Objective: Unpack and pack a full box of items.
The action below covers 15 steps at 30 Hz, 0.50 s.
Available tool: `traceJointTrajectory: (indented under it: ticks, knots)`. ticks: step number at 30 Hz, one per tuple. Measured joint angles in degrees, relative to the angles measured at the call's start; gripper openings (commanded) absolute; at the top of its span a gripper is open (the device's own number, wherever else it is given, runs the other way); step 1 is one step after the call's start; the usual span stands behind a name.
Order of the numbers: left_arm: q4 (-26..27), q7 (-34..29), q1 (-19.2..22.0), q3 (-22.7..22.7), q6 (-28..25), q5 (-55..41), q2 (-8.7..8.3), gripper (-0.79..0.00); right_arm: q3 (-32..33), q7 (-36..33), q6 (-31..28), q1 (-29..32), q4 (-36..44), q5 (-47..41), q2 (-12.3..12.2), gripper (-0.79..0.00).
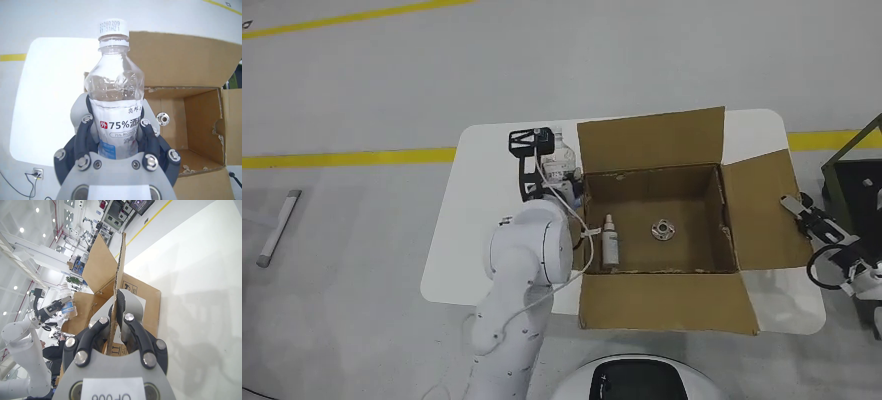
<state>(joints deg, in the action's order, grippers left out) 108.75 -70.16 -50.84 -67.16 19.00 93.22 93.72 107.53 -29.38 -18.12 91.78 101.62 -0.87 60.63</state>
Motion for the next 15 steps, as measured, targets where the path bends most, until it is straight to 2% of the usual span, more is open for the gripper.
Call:
traceJointTrajectory:
  ticks: [4,7,11,15]
  knots:
    - [4.68,-0.47,-0.99,-2.68,-0.78,3.04,-0.30,-0.785,-0.20,0.06,0.19,0.08,0.32,0.07,0.02,-0.785]
    - [6.18,-1.54,-1.95,-4.67,-1.35,5.35,-0.52,-0.785,-0.44,0.13,0.27,0.09,0.41,0.24,0.04,-0.785]
    - [5.76,-3.54,-3.26,-8.70,-2.78,8.89,-0.96,-0.785,-0.73,0.17,0.39,0.12,0.42,0.52,0.06,-0.785]
    - [2.31,-4.71,-5.28,-11.28,-4.50,12.69,-1.34,-0.785,-0.79,0.39,0.28,0.23,0.22,0.49,0.08,-0.785]
